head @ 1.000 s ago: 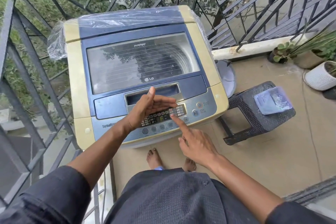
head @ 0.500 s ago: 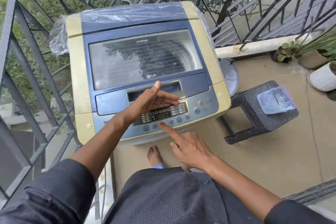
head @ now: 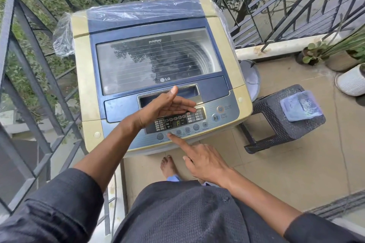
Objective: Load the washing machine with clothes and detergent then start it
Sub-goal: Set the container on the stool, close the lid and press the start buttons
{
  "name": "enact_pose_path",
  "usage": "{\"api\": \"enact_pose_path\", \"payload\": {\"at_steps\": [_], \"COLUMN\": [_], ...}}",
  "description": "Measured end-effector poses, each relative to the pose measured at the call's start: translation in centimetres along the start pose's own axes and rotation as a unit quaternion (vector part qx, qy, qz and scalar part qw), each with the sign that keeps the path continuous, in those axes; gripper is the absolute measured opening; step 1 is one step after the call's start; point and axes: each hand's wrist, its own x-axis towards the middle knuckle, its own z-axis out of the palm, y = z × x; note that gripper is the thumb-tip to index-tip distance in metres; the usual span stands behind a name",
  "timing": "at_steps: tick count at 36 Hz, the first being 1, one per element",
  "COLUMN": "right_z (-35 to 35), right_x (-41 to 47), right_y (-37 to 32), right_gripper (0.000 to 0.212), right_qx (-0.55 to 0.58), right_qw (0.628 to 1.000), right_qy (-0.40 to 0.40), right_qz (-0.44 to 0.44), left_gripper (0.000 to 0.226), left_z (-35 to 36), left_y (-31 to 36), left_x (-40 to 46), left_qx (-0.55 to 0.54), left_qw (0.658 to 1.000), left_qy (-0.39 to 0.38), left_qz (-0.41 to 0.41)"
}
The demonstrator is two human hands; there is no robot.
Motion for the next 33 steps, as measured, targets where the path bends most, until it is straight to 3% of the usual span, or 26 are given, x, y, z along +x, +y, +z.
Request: {"api": "enact_pose_path", "payload": {"at_steps": [23,33], "right_z": [-0.22,-0.10], "right_x": [0.58,-0.38], "right_y": [0.14,0.04], "right_gripper": [0.089,0.099], "right_qx": [-0.058,-0.028], "right_qw": [0.998,1.000], "right_qy": [0.011,0.001], "right_qz": [0.015,0.011], "left_gripper": [0.092,0.094], "left_z": [-0.51,-0.40], "left_y": [-0.79,-0.48], "left_x": [0.65,0.54], "left_qx": [-0.046,-0.045], "left_qw": [0.998,0.999], "left_qy": [0.021,0.017], "left_qz": [-0.024,-0.018]}}
